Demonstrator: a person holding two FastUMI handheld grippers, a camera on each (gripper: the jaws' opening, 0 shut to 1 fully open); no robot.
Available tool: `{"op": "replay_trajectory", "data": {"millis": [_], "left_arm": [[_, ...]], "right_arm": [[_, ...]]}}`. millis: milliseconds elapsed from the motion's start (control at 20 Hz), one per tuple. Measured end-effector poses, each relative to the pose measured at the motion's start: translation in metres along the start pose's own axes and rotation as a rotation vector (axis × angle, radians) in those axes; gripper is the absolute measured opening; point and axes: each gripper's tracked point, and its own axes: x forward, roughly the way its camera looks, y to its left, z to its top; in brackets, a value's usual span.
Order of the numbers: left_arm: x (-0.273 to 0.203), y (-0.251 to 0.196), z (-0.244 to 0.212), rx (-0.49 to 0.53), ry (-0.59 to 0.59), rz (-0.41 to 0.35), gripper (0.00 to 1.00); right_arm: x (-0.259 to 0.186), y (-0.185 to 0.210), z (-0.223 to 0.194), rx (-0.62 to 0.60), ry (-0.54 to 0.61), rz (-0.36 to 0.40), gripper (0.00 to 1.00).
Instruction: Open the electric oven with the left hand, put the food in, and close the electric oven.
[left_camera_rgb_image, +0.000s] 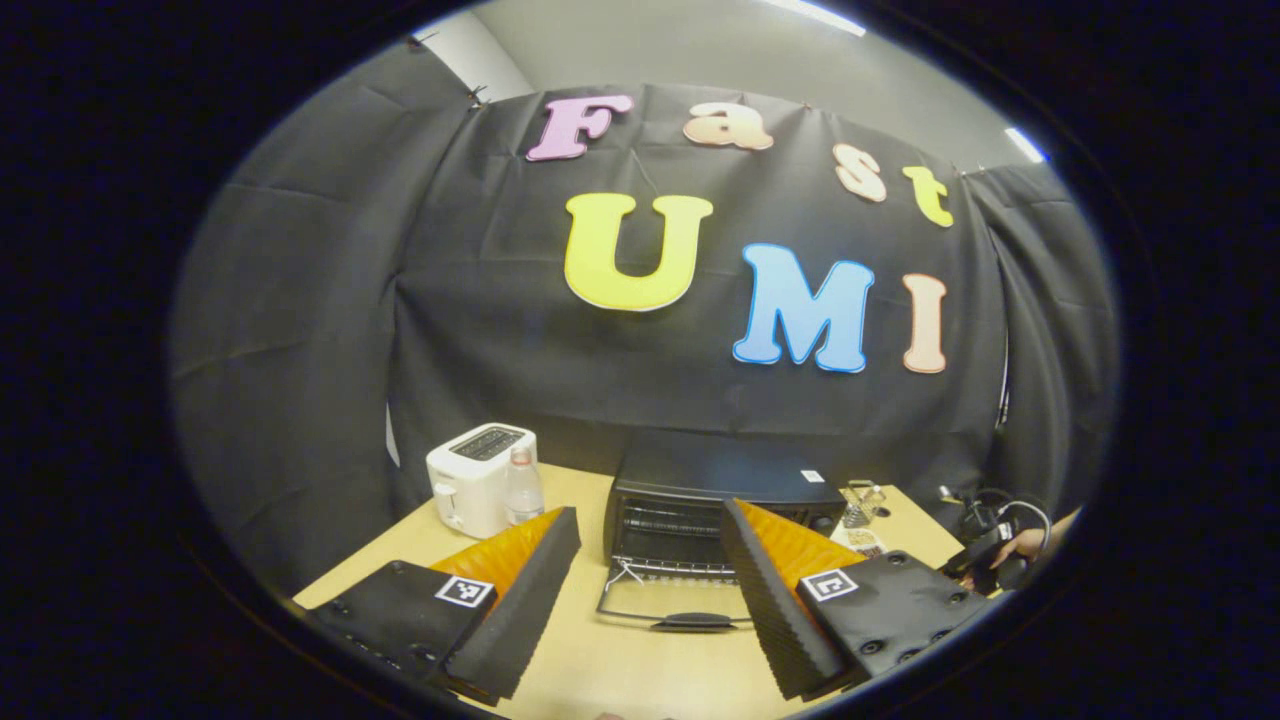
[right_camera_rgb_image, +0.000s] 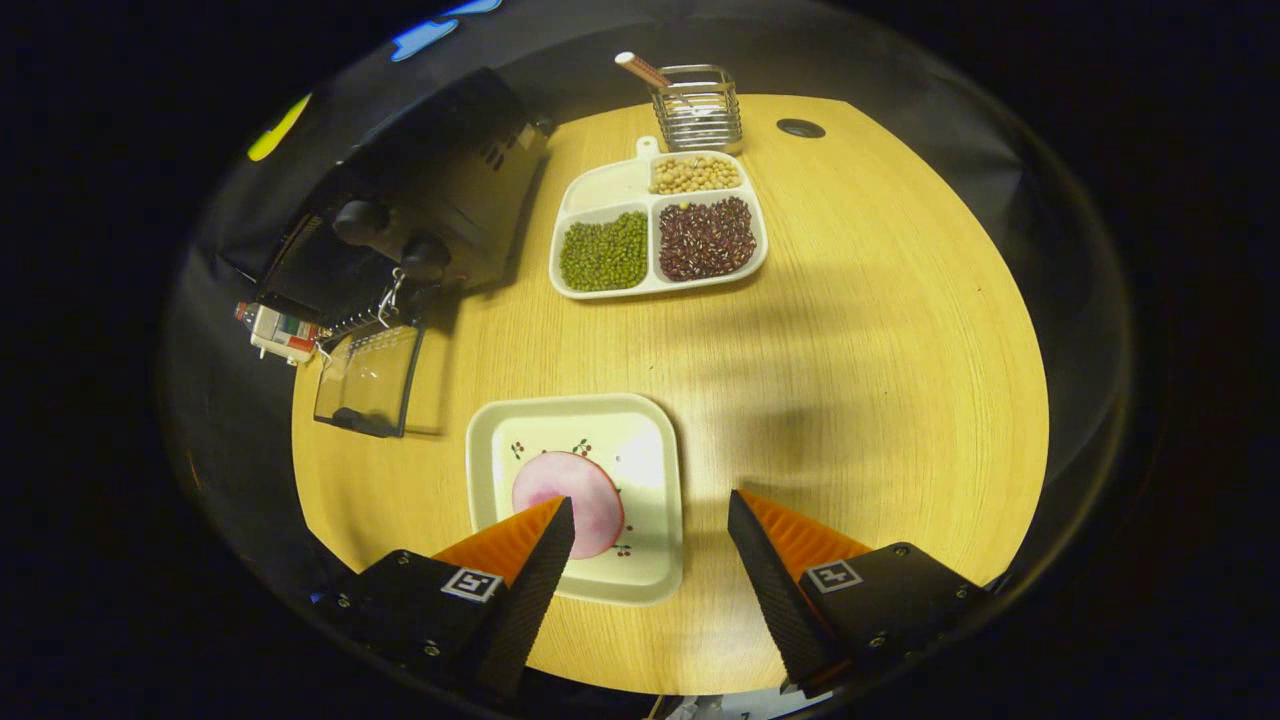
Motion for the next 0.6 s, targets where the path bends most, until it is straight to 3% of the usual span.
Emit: {"op": "replay_trajectory", "data": {"millis": [50,100,200,300,400,450,500,600], "left_arm": [[-0.005,0.000,0.003,0.004,-0.014,-0.010,1.00],[-0.005,-0.001,0.004,0.010,-0.016,-0.018,0.98],[-0.002,0.001,-0.006,0.022,-0.001,-0.018,0.96],[-0.004,0.003,-0.009,0.017,0.003,-0.015,1.00],[-0.005,0.002,-0.010,0.008,0.010,-0.019,1.00],[-0.005,0.003,-0.014,0.007,0.014,-0.017,1.00],[-0.005,0.003,-0.017,0.004,0.019,-0.015,0.96],[-0.004,0.002,-0.020,-0.017,0.022,-0.015,1.00]], "right_arm": [[0.004,-0.001,0.002,-0.007,0.008,-0.002,0.94],[0.006,-0.002,0.000,-0.010,0.021,-0.008,0.81],[0.011,-0.003,-0.002,-0.021,0.037,-0.025,0.77],[0.013,-0.007,-0.002,-0.041,0.044,-0.055,0.77],[0.023,-0.018,-0.006,-0.027,0.054,-0.125,0.21],[0.028,-0.019,-0.013,-0.019,0.081,-0.133,0.17],[0.028,-0.018,-0.008,-0.021,0.069,-0.139,0.22],[0.031,-0.017,-0.004,-0.086,0.064,-0.143,0.22]]}}
